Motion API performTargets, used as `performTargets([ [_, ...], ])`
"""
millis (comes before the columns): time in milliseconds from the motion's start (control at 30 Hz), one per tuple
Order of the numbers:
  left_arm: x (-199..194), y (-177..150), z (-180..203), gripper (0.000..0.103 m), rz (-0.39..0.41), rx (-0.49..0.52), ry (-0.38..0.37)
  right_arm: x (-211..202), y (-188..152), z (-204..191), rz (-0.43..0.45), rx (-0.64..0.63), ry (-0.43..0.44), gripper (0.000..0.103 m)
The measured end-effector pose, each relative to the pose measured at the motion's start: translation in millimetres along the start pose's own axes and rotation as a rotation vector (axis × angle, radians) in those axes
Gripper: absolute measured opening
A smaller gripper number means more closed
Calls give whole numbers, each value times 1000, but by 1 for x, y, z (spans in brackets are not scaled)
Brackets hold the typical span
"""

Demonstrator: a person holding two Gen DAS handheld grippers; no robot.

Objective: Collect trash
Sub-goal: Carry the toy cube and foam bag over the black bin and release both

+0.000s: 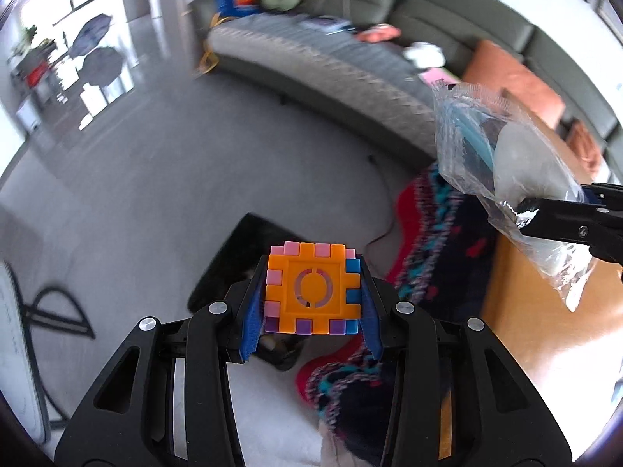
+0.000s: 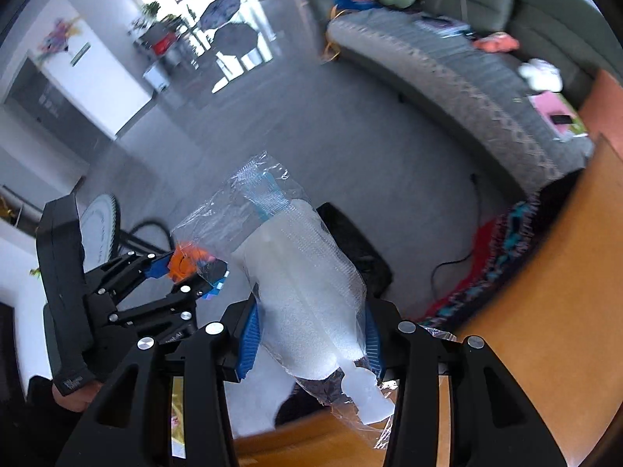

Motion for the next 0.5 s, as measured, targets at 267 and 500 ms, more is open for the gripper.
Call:
performTargets([
  [267, 16, 2, -44, 97, -50, -87, 157, 35, 28, -35, -21, -40, -18, 73],
  [500, 17, 9, -51, 97, -47, -98, 169, 41, 23, -33, -33, -24, 8, 73],
])
Point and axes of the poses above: each gripper's, at about its wrist camera, not at the fingertips, and x roughly the way its jaws point, z to its right, y to its top, the point moved 1 cm from there along x, roughly the way its jaws point, and after that the axes turned 4 degrees about x, right-handed, at the moved point
